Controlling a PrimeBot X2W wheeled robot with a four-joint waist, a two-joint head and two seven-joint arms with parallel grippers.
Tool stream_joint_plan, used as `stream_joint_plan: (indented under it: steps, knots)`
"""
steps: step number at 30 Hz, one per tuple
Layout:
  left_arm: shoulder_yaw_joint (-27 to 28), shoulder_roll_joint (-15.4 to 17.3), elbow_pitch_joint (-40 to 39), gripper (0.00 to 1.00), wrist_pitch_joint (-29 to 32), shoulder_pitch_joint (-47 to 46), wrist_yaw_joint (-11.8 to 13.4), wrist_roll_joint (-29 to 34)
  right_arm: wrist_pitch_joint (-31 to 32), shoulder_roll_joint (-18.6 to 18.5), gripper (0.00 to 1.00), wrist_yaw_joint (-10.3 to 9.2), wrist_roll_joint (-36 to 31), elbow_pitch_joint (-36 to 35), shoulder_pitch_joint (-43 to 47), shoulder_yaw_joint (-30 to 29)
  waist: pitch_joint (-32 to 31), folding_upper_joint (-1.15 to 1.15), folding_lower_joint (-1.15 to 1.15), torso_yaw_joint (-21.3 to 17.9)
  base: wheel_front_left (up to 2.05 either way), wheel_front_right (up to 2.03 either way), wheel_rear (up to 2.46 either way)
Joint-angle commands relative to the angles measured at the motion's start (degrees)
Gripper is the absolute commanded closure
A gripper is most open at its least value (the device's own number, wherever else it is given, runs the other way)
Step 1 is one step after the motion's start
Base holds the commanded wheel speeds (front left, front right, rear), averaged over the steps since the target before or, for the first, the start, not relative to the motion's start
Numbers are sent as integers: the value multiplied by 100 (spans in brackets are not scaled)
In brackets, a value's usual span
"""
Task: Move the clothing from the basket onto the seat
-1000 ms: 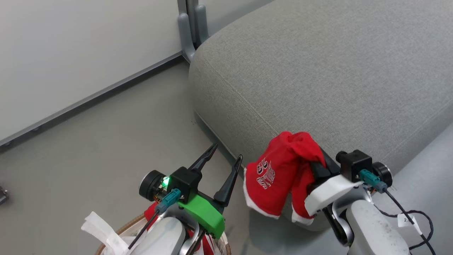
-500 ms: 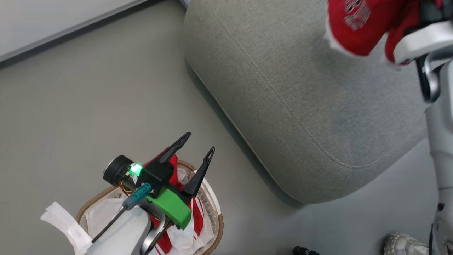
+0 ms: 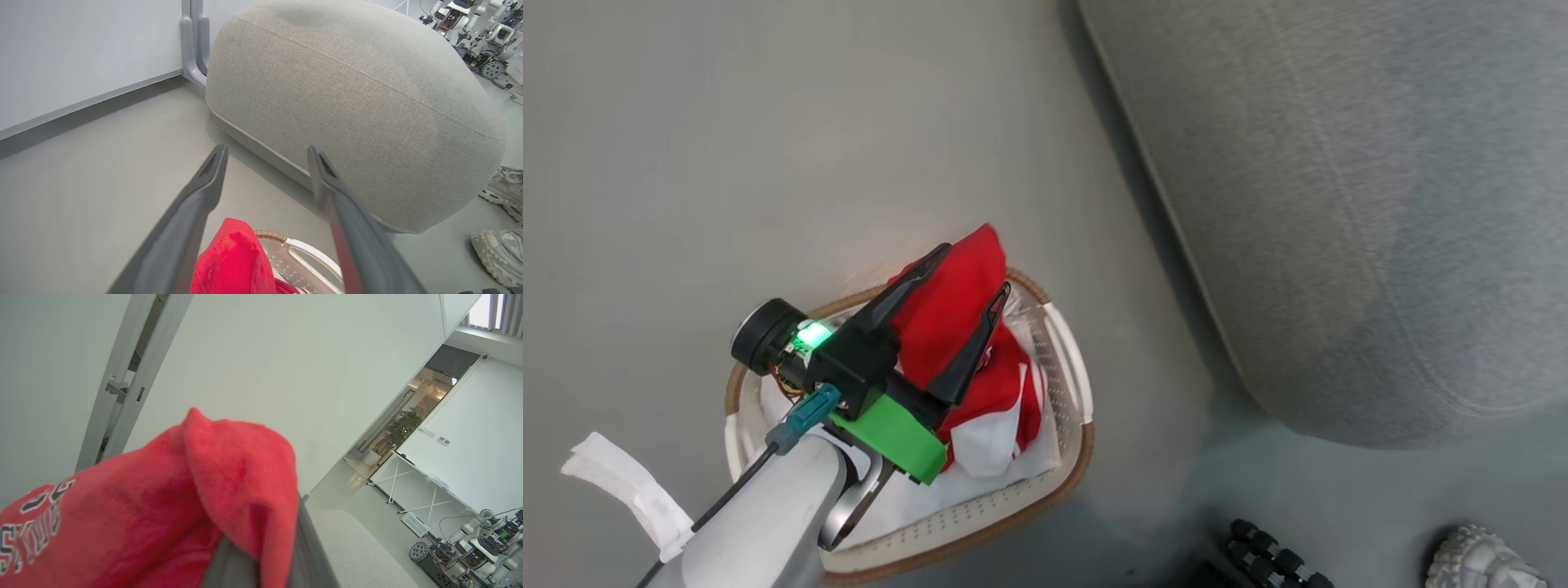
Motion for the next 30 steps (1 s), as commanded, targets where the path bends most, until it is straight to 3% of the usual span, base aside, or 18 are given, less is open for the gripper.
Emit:
stream_joint_plan:
  steps: [1,10,11,12,13,22,30]
  knots:
    - [31,25,-27,0,5,-129,-17,-33,76,-38,100,-8,-197,-22,-18,-134,719,0,-2,728,0,0,0]
    - [65,-111,-84,0,4,-227,-17,-47,196,266,100,-9,-1106,-98,820,-1759,895,0,-2,1020,0,0,0]
    - [89,-104,-68,0,5,-213,-17,-48,175,366,91,-8,-1095,-25,946,-1890,873,0,-2,1019,0,0,0]
    - [136,-88,-40,0,4,-179,-17,-56,102,471,17,-8,-1048,64,1093,-2016,832,0,-2,1006,0,0,0]
    - [173,-81,-21,0,4,-154,-17,-67,-3,515,0,-8,-1019,102,1185,-2116,801,0,-2,990,0,0,0]
    - [505,-237,214,0,5,110,-17,-61,-879,793,0,-9,-810,645,2270,-2308,55,0,-2,818,0,0,0]
    - [1032,-528,516,0,4,518,-17,-112,-957,1055,0,-9,-100,73,3360,-1461,-831,0,-2,763,0,0,0]
